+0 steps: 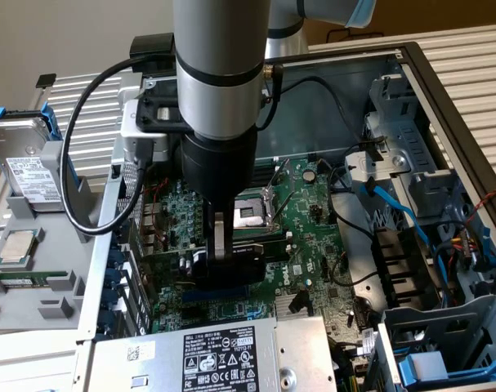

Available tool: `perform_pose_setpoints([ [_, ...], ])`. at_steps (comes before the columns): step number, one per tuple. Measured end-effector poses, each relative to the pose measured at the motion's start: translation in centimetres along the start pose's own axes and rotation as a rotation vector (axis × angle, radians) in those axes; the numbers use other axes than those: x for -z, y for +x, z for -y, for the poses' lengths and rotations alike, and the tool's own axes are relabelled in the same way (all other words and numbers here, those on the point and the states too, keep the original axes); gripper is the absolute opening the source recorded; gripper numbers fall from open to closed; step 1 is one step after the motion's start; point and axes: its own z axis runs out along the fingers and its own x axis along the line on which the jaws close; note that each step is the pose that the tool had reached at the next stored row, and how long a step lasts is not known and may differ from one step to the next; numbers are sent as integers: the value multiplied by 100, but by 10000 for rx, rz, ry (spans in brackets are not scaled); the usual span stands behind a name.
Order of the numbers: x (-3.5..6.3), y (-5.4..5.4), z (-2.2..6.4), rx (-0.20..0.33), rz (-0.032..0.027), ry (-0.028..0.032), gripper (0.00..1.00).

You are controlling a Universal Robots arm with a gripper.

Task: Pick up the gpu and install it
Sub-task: 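Pick up the gpu and move the gpu toward the slot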

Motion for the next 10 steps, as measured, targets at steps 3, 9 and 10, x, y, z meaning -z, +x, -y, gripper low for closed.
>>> perform_pose_setpoints([
  [3,0,-7,-3,-30,1,0,27],
  [9,-12,-7,-8,-42,-2,9,27],
  [10,-15,-7,-7,-42,-1,13,27],
])
